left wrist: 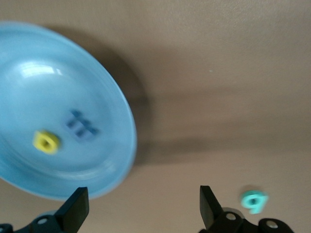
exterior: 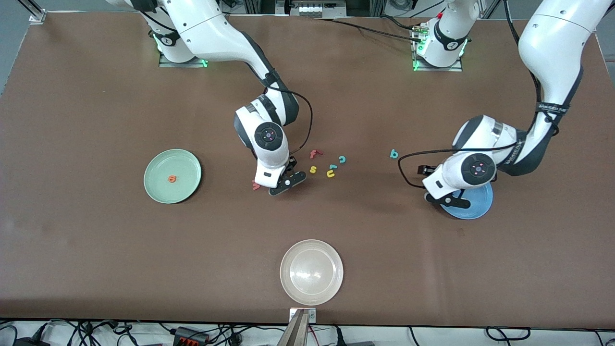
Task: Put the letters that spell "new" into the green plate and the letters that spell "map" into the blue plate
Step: 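Drop the green u on the green plate while the left gripper grasps teal q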
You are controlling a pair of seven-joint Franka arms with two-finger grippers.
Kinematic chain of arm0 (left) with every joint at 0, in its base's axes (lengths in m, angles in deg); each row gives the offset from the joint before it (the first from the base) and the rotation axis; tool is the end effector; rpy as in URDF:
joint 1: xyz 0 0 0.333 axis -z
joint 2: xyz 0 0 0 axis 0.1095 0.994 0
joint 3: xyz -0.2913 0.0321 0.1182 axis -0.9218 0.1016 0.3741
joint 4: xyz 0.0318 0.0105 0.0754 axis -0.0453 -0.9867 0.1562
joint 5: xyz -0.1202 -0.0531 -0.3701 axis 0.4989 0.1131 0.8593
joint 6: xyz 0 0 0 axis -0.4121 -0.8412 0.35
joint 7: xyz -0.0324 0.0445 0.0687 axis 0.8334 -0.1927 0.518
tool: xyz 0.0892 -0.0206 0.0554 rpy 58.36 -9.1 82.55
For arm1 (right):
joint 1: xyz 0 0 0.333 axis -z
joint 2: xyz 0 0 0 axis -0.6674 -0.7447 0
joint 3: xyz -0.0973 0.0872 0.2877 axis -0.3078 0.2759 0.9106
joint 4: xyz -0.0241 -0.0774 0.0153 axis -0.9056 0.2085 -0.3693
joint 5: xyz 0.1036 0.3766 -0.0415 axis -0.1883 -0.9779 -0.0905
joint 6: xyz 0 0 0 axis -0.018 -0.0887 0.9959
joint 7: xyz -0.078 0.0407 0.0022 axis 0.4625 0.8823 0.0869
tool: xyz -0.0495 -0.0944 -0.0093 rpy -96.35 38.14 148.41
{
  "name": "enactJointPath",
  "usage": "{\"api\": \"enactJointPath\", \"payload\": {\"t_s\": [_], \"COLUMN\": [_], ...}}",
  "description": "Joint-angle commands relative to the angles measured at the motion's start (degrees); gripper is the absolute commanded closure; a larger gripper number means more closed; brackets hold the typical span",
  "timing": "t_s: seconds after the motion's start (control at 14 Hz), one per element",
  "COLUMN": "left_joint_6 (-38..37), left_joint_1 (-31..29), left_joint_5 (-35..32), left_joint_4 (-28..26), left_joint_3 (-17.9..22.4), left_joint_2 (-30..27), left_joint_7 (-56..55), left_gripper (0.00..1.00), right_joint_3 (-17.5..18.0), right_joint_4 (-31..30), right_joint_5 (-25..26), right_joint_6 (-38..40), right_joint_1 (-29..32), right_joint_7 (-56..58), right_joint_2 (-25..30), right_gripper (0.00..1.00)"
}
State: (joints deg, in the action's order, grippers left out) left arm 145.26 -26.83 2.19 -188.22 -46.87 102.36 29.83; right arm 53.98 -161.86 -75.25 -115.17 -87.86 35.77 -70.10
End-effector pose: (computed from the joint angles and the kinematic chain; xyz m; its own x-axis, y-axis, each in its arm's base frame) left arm 0.5886 -0.1290 0.2322 0.9511 -0.0270 -0.3077 -0.0586 -0.9939 -0.0940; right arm 0.5495 0.4318 0.1779 0.8608 0.5079 -0.0338 0.5088 -0.8603 0.0314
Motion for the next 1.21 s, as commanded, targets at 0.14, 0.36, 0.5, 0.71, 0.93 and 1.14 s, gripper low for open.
{"api": "enactJointPath", "payload": {"t_s": [0.14, 0.36, 0.5, 0.71, 0.93, 1.14], "left_joint_6": [0.6, 13.8, 15.8, 16.0, 16.7, 18.9], "left_joint_1": [-1.3, -1.6, -1.6, -1.4, -1.5, -1.4], "left_joint_5": [4.7, 4.7, 4.7, 4.4, 4.3, 4.1], "left_joint_4": [-4.2, -12.7, -14.4, -15.7, -15.8, -16.0], "left_joint_3": [-4.6, -6.2, -6.3, -6.3, -6.3, -6.2], "left_joint_2": [0.2, -0.2, -0.6, -0.8, -0.1, 0.9], "left_joint_7": [-25.4, -38.6, -40.4, -40.3, -39.2, -38.9], "left_gripper": [0.00, 0.00, 0.00, 0.16, 0.51, 0.54], "right_joint_3": [-1.1, -6.7, -10.8, -15.7, -17.3, -17.3], "right_joint_4": [0.4, 0.5, 0.1, -2.9, -6.2, -7.3], "right_joint_5": [-0.1, 0.2, 0.6, 0.7, 0.7, 0.7], "right_joint_6": [2.8, 13.9, 20.8, 23.6, 23.0, 22.4], "right_joint_1": [0.7, 2.9, 4.1, 4.3, 4.9, 8.2], "right_joint_7": [0.2, 1.0, 2.5, 2.8, 2.8, 5.9], "right_joint_2": [1.7, 7.1, 8.4, 8.6, 8.5, 8.4], "right_gripper": [0.91, 0.91, 0.91, 0.91, 0.91, 0.91]}}
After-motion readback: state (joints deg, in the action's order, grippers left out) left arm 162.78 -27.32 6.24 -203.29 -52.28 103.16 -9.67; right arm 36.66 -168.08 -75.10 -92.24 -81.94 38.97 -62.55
